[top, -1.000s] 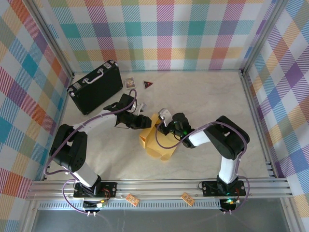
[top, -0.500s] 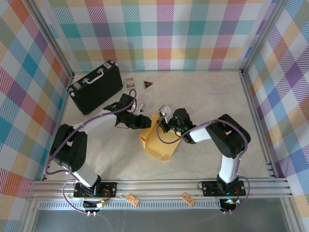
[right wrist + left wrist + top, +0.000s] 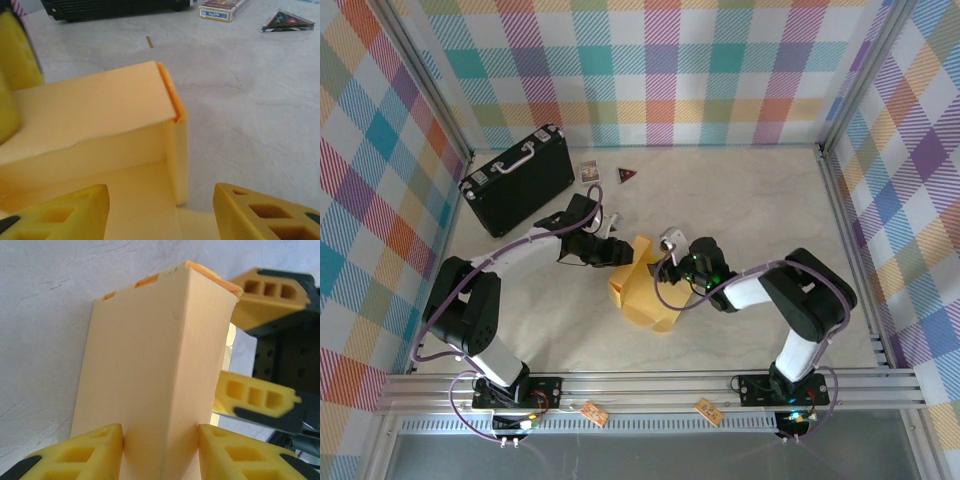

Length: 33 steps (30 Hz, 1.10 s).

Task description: Fold the paper box

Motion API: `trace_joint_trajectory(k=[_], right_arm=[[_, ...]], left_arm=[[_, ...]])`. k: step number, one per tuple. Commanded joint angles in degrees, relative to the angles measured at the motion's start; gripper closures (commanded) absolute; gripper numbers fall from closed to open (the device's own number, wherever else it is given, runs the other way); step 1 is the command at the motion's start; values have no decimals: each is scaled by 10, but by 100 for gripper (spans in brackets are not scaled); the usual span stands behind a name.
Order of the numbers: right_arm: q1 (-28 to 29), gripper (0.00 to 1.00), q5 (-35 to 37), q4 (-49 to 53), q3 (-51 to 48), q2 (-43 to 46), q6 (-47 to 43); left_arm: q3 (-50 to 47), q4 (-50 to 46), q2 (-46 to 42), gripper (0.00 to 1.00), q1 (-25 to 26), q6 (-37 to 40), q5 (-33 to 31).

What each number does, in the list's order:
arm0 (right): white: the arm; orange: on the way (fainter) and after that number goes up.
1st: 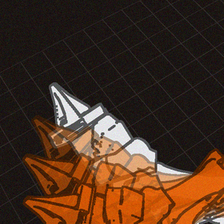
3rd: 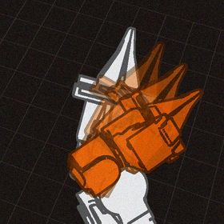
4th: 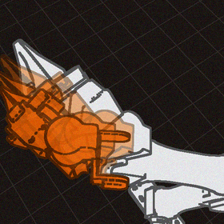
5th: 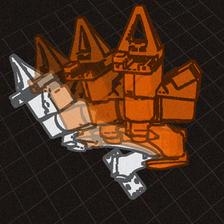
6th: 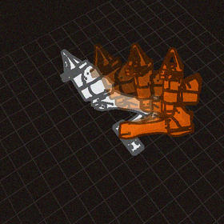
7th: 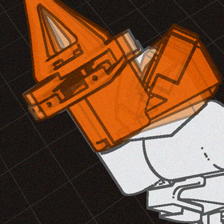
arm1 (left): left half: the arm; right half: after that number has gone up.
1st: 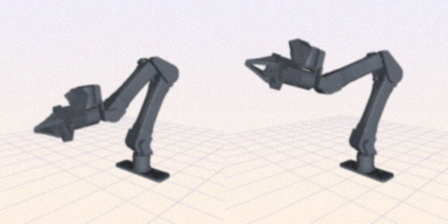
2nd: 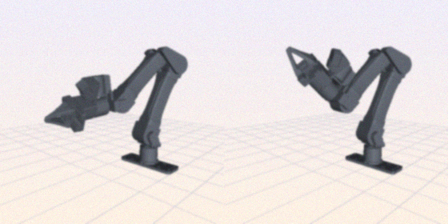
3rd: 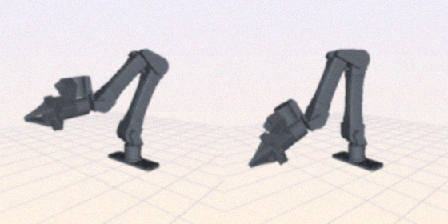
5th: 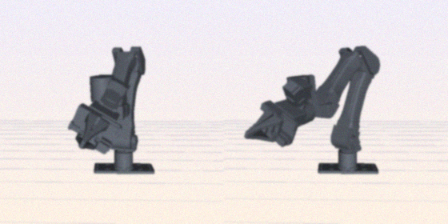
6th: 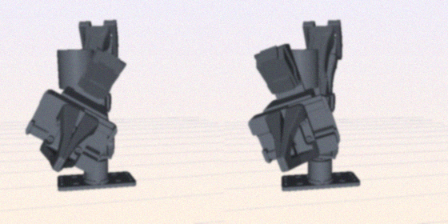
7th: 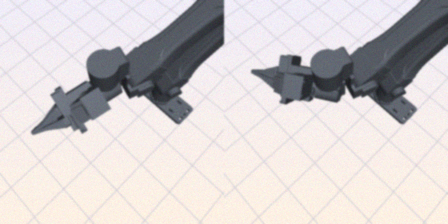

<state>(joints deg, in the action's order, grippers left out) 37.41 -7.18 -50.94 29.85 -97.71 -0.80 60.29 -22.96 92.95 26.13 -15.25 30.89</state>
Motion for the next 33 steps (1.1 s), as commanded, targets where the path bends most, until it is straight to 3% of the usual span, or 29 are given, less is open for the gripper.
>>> trace_joint_trajectory(k=[1,5,9,17,19,21,25,28,33], right_arm=[[15,43,20,-46,-33,24,26],[60,43,45,-60,-88,79,37],[149,49,58,-58,-114,101,11],[258,47,154,-122,-67,2,21],[266,46,191,-165,-57,-31,31],[267,46,181,-197,-50,-54,39],[274,47,183,-174,-12,-81,40],[274,52,190,-221,0,-111,33],[274,58,206,-211,34,-142,26]], left_arm=[[-20,-49,20,58,-1,-4,-35],[-26,-46,13,58,-1,-5,-37],[-25,-42,16,58,-1,-5,-36],[-24,-46,10,58,-2,-4,-41],[-24,-46,8,58,-4,-3,-40],[-25,-46,6,58,-3,-3,-38],[-25,-47,5,58,-3,-2,-38],[-25,-45,6,58,-4,-2,-36],[-25,-45,7,59,-5,-2,-34]])
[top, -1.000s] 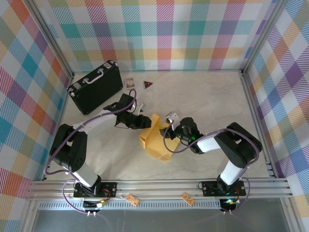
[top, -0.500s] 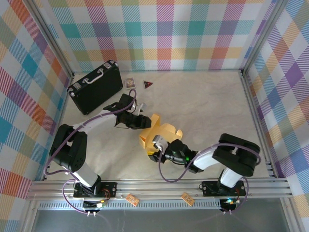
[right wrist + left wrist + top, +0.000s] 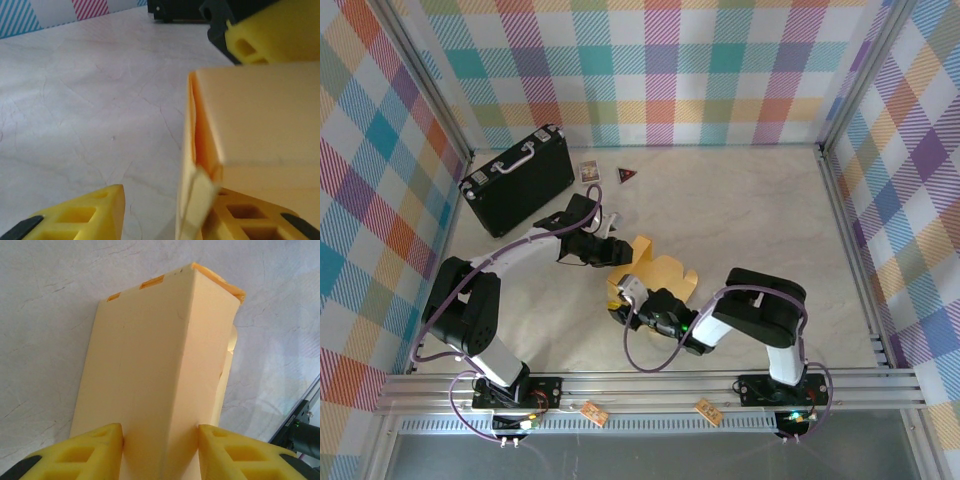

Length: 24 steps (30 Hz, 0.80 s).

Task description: Fold the paper box

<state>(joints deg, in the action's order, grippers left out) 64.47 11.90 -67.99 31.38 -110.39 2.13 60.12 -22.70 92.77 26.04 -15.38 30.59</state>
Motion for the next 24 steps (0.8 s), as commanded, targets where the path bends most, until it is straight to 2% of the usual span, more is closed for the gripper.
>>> trace_joint_trajectory(k=[1,4,7,12,17,21,22,24], right_arm=[[3,59,30,-49,20,-21,-5],[-2,63,37,-68,23,-37,-20],[-13,70,5,-87,24,-48,-34],[-32,88,-20,-117,28,-69,-44],[-42,100,-68,-120,36,-76,-73],[-55,100,-90,-111,37,-75,-89],[-57,92,-86,-107,38,-76,-84],[-59,66,-67,-100,44,-76,-60]], left_arm=[[-23,-48,9,59,-4,-1,-31],[-24,-48,10,59,-5,-1,-31],[-21,-52,11,59,-6,0,-30],[-22,-53,11,59,-6,0,-31],[-23,-53,12,59,-7,0,-32],[-22,-53,11,59,-7,0,-31],[-23,-52,11,59,-7,1,-31],[-23,-52,12,59,-6,0,-31]])
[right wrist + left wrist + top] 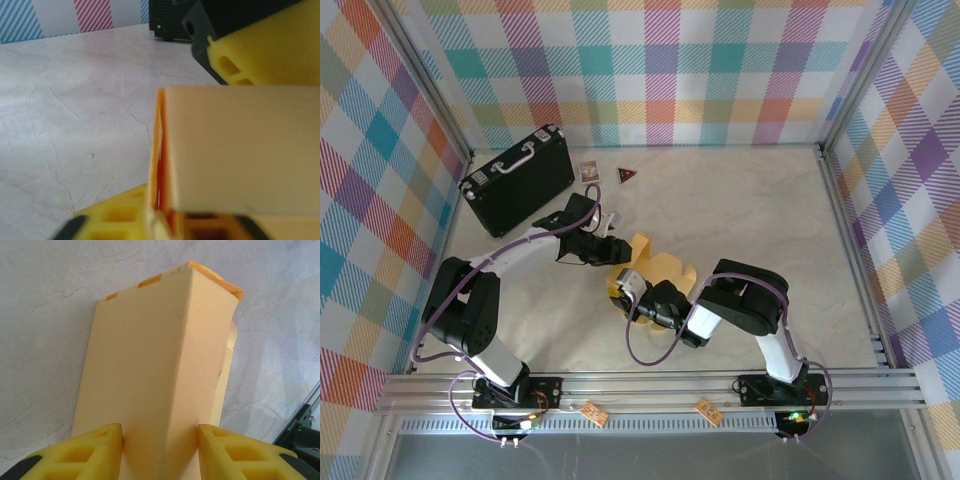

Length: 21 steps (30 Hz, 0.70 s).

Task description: Fold the paper box

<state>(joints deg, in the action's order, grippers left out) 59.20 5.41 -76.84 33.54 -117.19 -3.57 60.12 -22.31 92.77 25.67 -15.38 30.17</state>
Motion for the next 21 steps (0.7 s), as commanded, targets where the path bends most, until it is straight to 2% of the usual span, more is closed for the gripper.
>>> trace_joint_trajectory(k=[1,4,12,18,21], right_arm=[[-6,61,-2,-10,23,-8,-3],[-6,56,-1,-11,18,-2,-2],[-3,46,73,35,-37,55,54],[40,46,108,49,-71,91,55],[72,47,156,56,-71,94,74]], left_arm=[[-24,-55,12,59,-3,0,-27],[-24,-55,12,59,-4,-1,-27],[-25,-52,11,59,-5,0,-27],[-24,-52,9,59,-5,-1,-26],[-26,-52,9,59,-5,-1,-27]])
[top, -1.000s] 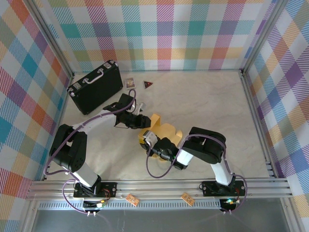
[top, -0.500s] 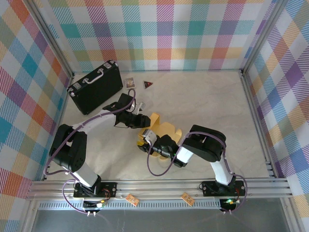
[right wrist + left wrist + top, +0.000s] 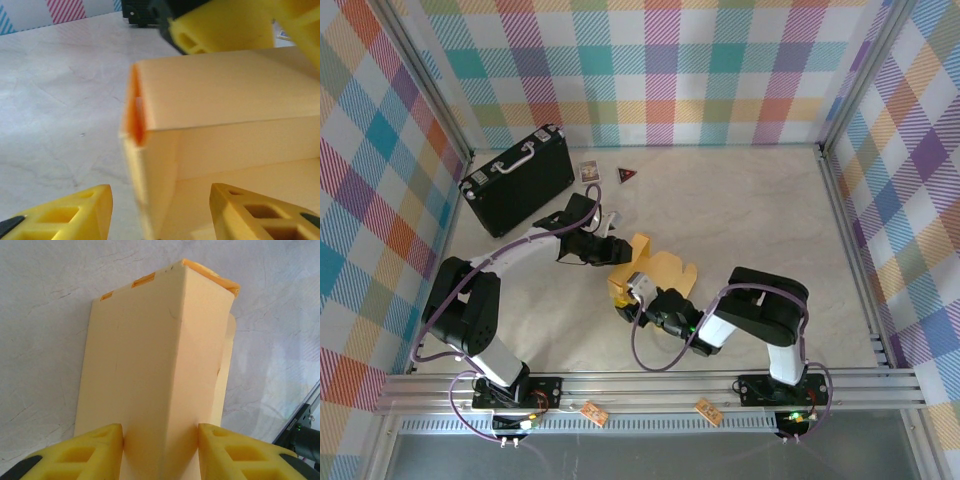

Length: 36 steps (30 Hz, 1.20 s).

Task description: Fold the paper box

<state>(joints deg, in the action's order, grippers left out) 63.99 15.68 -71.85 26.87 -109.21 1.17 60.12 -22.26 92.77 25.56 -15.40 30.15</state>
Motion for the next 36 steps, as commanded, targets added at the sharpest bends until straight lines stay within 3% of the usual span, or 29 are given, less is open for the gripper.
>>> trace_joint_trajectory(k=[1,9,15,19,25,29,31,36], right_arm=[[30,48,73,5,-2,11,35],[45,54,195,8,35,-12,53],[44,67,147,-63,60,-63,-7],[36,71,121,-54,76,-72,-18],[-7,74,16,-62,82,-79,-25],[-39,75,-96,-60,83,-78,-29],[-57,82,-141,-54,84,-78,-25],[-74,97,-169,-51,85,-78,-32]], left_arm=[[-26,-52,9,59,-4,0,-27],[-27,-52,6,59,-4,0,-28],[-28,-49,8,59,-4,-1,-26],[-29,-49,8,59,-5,-1,-26],[-29,-49,7,59,-5,-1,-24],[-30,-49,8,59,-5,-1,-22],[-30,-49,8,59,-5,-1,-21],[-31,-48,9,59,-5,-2,-21]])
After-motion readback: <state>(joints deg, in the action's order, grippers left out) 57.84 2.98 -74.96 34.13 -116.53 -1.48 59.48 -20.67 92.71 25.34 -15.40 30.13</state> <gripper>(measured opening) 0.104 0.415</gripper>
